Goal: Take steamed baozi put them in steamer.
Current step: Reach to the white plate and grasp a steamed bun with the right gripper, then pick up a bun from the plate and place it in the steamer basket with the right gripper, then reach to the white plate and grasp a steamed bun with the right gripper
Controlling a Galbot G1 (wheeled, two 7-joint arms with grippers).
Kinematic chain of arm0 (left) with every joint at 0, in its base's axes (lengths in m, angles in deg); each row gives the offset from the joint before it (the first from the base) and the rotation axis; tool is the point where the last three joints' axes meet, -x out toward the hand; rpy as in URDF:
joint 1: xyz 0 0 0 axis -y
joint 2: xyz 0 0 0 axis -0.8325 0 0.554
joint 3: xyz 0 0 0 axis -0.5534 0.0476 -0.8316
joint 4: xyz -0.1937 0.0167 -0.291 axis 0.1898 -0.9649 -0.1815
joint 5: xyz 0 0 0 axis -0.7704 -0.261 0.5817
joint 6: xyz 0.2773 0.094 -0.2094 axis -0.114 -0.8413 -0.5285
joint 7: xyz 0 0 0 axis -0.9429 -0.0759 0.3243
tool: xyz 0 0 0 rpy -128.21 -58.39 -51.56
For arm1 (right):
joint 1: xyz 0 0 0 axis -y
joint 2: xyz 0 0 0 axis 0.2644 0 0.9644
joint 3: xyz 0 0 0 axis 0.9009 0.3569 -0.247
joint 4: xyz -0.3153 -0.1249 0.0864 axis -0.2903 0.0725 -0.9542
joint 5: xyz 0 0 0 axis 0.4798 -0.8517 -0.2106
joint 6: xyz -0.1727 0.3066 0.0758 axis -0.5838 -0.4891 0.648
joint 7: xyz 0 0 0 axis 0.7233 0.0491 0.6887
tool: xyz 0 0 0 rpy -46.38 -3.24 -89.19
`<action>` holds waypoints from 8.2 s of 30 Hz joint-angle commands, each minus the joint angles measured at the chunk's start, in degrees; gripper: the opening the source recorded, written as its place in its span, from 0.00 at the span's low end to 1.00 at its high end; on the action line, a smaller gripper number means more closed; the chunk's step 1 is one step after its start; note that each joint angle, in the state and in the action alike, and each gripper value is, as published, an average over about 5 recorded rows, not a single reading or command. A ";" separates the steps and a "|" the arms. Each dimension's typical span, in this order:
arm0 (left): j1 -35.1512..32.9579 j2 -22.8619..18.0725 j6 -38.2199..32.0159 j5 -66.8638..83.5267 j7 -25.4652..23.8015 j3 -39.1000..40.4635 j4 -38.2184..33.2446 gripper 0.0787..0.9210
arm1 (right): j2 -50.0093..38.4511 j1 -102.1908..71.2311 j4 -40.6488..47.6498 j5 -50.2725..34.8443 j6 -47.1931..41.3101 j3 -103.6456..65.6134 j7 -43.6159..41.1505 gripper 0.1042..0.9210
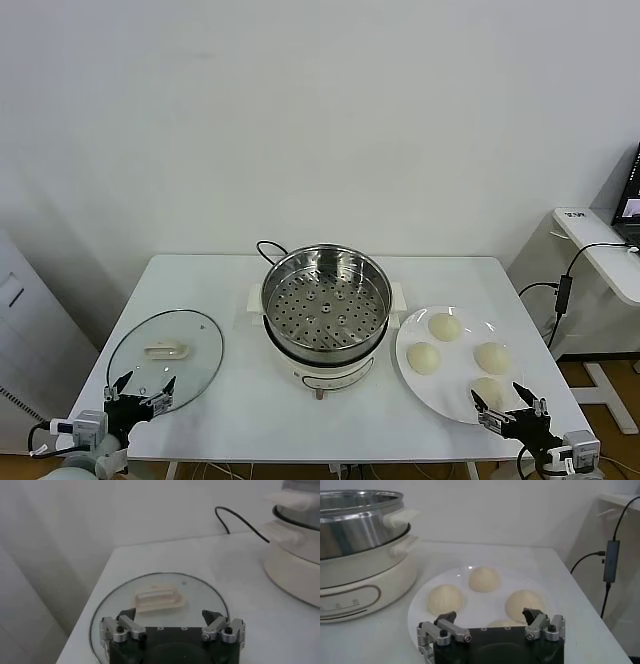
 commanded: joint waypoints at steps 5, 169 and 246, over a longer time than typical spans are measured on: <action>0.54 0.20 0.33 0.23 0.05 0.20 0.67 0.88 | -0.16 0.48 0.09 0.39 -0.28 0.15 0.16 0.88; 4.07 3.74 2.96 0.29 -0.17 2.06 3.63 0.88 | 12.58 115.95 48.23 71.22 63.09 93.72 -56.30 0.41; 2.72 2.17 3.17 0.94 -0.01 0.79 0.63 0.88 | -15.86 122.33 43.20 3.36 7.42 125.87 -52.98 0.88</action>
